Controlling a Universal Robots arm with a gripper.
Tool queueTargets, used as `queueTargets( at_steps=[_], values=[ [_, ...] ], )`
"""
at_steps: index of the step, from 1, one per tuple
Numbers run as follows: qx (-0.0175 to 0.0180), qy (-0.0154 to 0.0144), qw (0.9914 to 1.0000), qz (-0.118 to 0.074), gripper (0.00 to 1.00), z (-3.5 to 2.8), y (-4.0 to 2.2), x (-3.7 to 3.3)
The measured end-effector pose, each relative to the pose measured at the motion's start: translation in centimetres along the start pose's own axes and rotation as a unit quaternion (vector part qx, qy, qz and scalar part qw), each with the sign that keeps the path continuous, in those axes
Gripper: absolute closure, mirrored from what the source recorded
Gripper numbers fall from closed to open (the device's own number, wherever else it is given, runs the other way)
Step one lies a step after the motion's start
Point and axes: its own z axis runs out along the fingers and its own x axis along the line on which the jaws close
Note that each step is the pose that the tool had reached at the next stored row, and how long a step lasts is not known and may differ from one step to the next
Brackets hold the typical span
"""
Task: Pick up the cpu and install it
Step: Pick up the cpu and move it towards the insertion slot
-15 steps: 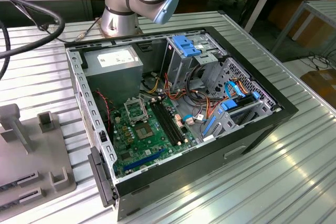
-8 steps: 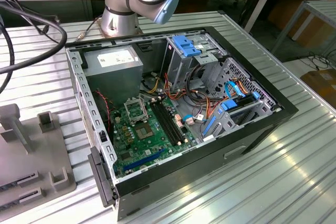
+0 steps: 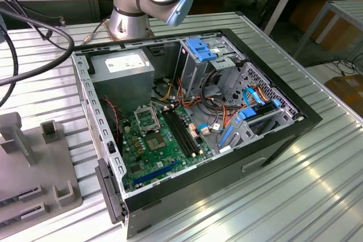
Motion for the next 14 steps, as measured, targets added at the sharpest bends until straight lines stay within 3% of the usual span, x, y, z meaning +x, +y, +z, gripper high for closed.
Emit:
queueTargets(
  at_steps=[11, 13, 14],
  values=[
    [-0.0001, -0.0005, 1.0, -0.001, 0.47, 0.64, 0.0, -0.08],
    [0.0, -0.0004, 1.0, -0.001, 0.48, 0.63, 0.0, -0.08],
    [-0.0001, -0.0004, 1.0, -0.001, 0.55, 0.64, 0.0, -0.08]
  ],
)
